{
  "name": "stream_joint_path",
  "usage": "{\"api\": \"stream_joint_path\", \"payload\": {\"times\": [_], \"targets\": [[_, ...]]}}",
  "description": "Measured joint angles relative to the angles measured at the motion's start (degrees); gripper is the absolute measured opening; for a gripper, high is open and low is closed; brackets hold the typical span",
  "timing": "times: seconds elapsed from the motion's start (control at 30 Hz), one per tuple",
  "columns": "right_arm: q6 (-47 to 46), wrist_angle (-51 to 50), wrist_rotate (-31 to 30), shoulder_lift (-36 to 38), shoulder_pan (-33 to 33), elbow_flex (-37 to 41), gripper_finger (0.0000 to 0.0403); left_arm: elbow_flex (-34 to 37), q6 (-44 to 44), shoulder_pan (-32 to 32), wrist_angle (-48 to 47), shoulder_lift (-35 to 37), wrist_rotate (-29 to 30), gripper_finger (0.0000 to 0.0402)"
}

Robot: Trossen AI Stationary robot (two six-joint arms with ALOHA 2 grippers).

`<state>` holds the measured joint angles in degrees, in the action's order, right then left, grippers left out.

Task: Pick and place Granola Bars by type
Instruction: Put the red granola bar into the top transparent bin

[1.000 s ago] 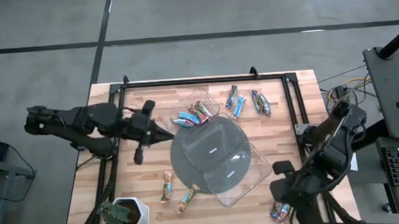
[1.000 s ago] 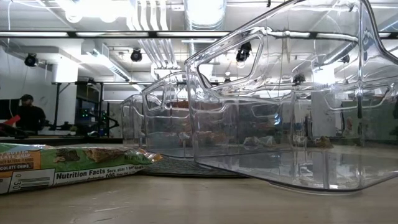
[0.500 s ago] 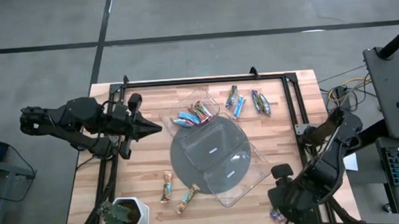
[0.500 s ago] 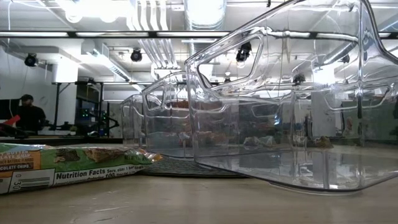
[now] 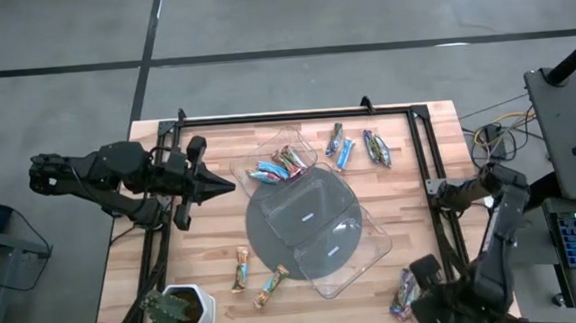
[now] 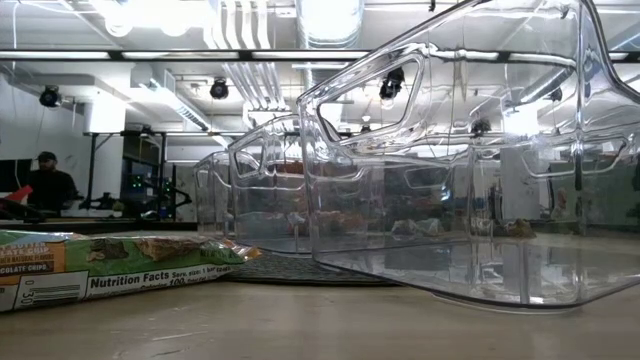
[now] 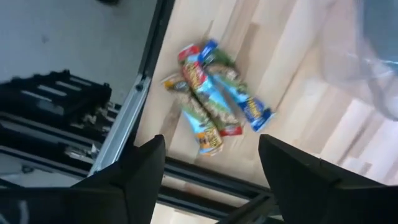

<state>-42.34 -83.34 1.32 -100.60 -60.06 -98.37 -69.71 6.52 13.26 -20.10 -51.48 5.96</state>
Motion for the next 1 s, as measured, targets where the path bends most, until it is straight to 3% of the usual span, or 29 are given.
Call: {"api": "stream_joint_path", "payload": {"times": [0.5,1.0], "targets": [[-1.19,16.42,-0.02,0.11,-2.83,19.93,0.0226,0.0,0.44,0.0,-0.02,0.0,-0.02,0.0],[-1.16,26.17,0.0,0.11,-2.81,30.65,0.0221,0.0,0.69,0.04,-0.24,0.0,0.11,0.0]]}}
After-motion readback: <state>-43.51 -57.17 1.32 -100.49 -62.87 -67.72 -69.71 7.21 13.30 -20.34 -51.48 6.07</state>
